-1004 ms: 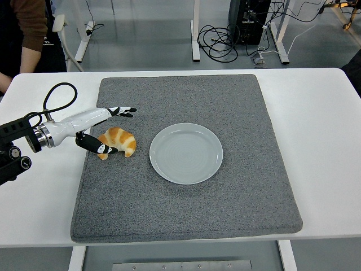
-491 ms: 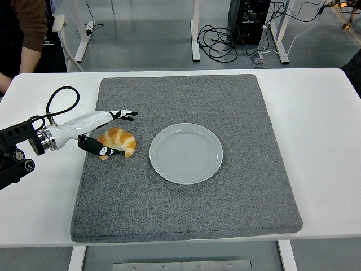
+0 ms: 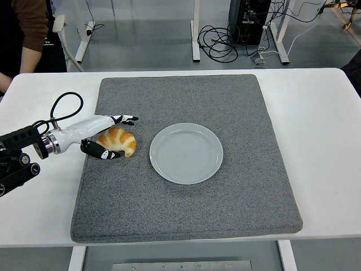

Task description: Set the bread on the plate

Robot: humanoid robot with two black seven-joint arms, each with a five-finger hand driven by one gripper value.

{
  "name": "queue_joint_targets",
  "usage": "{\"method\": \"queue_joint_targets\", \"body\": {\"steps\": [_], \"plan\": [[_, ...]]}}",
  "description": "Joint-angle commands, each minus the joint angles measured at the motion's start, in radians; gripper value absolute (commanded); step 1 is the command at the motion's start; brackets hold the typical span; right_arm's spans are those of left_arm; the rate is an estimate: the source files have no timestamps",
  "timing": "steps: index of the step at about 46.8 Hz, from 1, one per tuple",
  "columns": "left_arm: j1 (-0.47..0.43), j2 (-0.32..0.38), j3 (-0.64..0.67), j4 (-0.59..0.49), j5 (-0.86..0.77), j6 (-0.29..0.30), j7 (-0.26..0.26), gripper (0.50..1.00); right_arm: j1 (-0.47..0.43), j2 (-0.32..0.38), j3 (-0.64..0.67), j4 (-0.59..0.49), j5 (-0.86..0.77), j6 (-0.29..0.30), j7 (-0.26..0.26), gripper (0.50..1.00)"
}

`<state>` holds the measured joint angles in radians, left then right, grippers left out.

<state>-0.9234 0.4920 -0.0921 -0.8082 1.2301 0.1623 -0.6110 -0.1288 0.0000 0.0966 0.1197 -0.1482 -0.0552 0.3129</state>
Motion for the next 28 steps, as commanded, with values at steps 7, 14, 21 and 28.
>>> {"method": "queue_joint_targets", "body": {"steps": [7, 14, 21, 28], "plan": [[-0.006, 0.000, 0.002, 0.006, 0.002, 0.013, 0.000, 0.527, 0.000, 0.000, 0.000, 0.002, 0.001, 0.000, 0.000, 1.000], [-0.044, 0.002, -0.003, 0.006, 0.000, 0.028, 0.000, 0.500, 0.000, 0.000, 0.000, 0.000, -0.001, 0.000, 0.000, 1.000], [-0.103, 0.002, 0.000, 0.004, -0.006, 0.014, 0.000, 0.500, 0.000, 0.000, 0.000, 0.000, -0.001, 0.000, 0.000, 1.000], [-0.101, 0.002, 0.002, 0.004, -0.037, -0.015, 0.000, 0.500, 0.000, 0.000, 0.000, 0.000, -0.001, 0.000, 0.000, 1.000]]}}
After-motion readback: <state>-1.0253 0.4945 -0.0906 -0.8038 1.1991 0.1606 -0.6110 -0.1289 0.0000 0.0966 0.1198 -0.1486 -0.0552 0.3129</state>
